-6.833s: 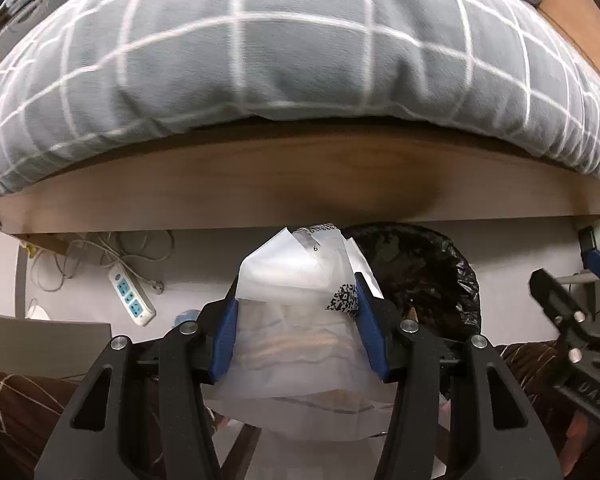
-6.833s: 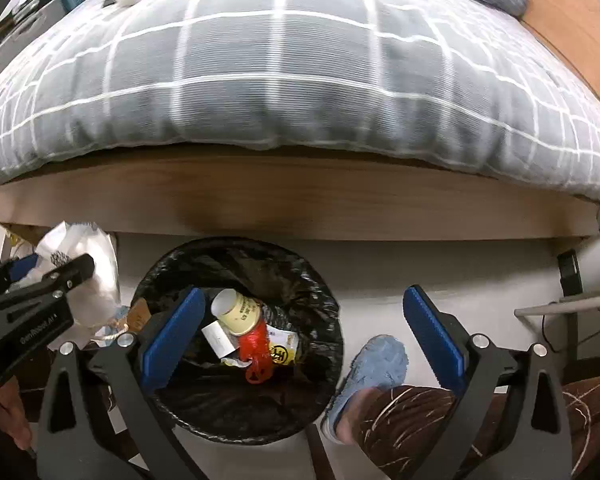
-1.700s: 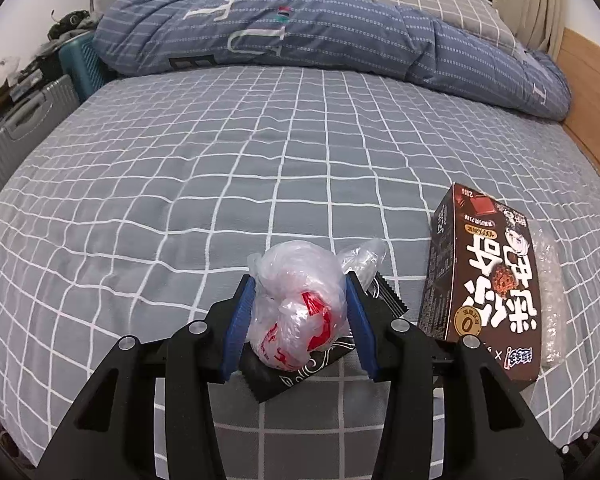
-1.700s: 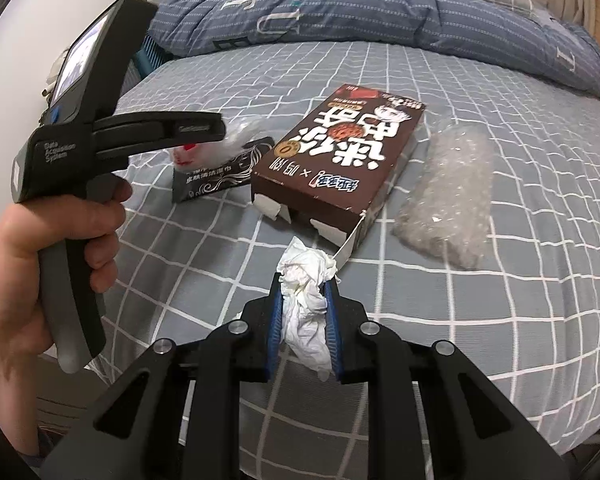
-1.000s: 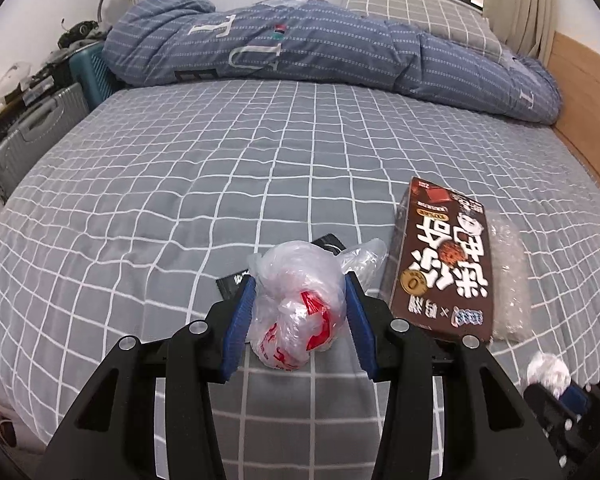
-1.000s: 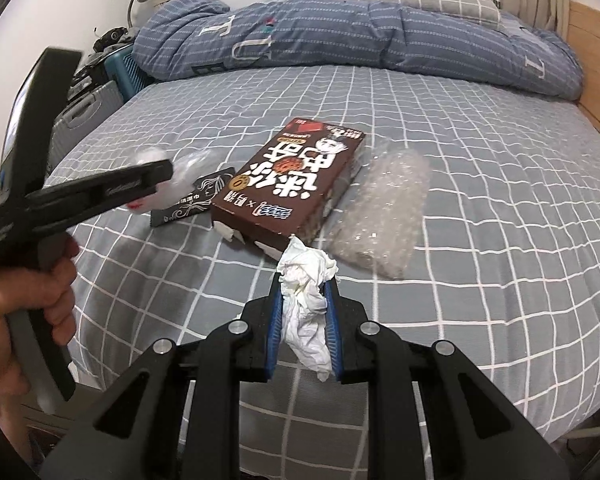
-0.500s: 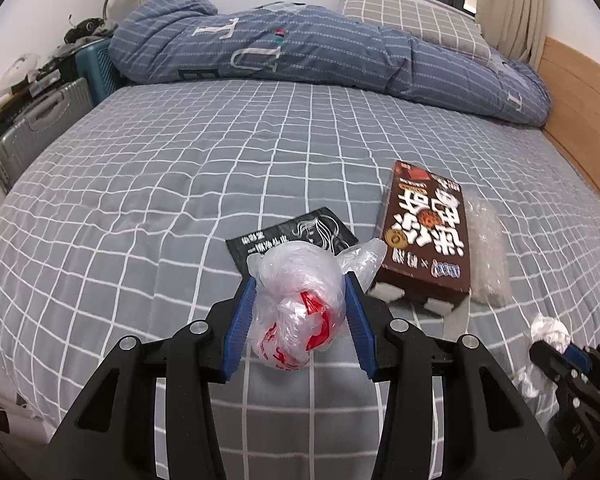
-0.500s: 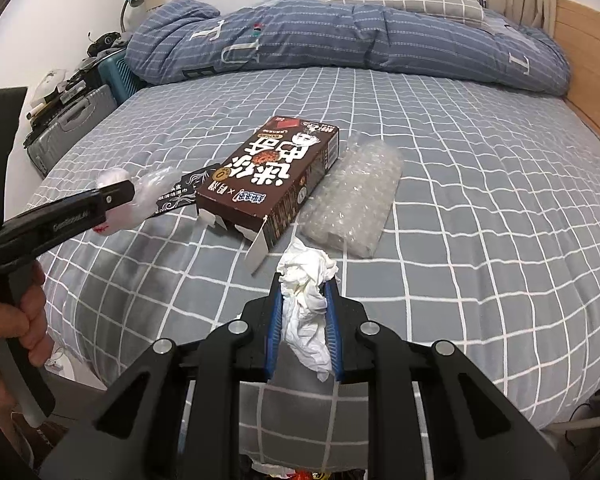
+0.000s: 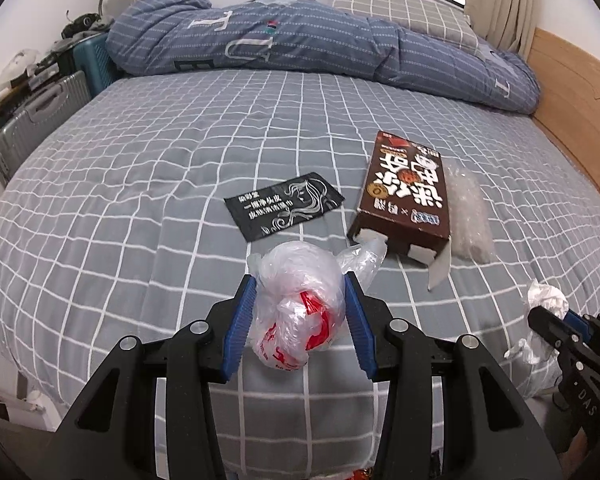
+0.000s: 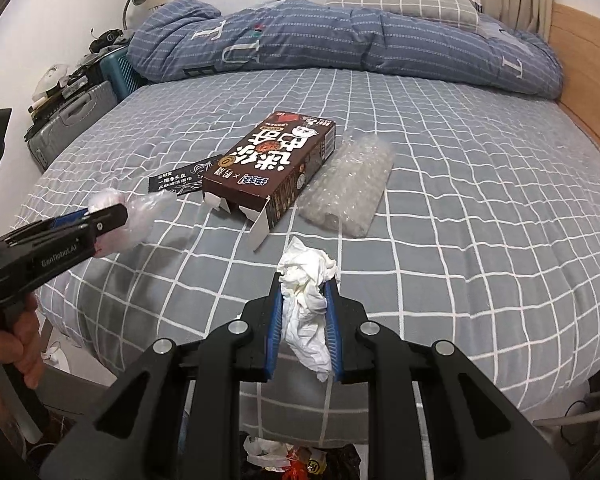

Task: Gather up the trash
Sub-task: 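Lift the tissue and plastic bag and carry them toward the bin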

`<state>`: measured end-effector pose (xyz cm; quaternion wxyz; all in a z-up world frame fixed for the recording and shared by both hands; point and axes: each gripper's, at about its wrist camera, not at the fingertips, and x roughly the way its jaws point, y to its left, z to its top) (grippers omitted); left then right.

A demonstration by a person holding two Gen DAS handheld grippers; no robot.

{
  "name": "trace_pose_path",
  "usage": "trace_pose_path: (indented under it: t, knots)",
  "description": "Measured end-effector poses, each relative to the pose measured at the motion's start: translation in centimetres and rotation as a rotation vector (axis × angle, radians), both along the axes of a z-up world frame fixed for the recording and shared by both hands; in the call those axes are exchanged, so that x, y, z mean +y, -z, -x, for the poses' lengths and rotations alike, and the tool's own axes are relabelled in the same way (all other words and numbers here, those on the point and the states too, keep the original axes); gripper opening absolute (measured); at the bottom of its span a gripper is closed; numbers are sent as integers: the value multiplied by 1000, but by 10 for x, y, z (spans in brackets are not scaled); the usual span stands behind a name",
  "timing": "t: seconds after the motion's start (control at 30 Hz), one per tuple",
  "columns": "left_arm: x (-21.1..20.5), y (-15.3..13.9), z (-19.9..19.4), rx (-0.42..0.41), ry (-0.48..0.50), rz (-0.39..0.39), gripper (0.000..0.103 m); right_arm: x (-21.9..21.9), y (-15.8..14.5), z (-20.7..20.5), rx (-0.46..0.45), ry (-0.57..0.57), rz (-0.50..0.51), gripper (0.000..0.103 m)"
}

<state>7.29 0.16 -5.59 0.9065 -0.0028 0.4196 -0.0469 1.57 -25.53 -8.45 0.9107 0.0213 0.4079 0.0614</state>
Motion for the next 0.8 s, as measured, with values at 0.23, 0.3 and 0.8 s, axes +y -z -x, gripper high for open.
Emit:
trace_pose_path:
  t: [0.23, 0.3, 0.8]
  knots:
    - [-5, 0, 23, 5, 15, -6, 44, -1, -4, 12, -9, 12, 6, 19]
    - [-5, 0, 28, 7, 16, -3, 44, -1, -7, 15, -15, 15, 4, 19]
    - [-14, -5, 74, 13, 65, 11, 44, -1, -17, 50, -41, 13, 20, 19]
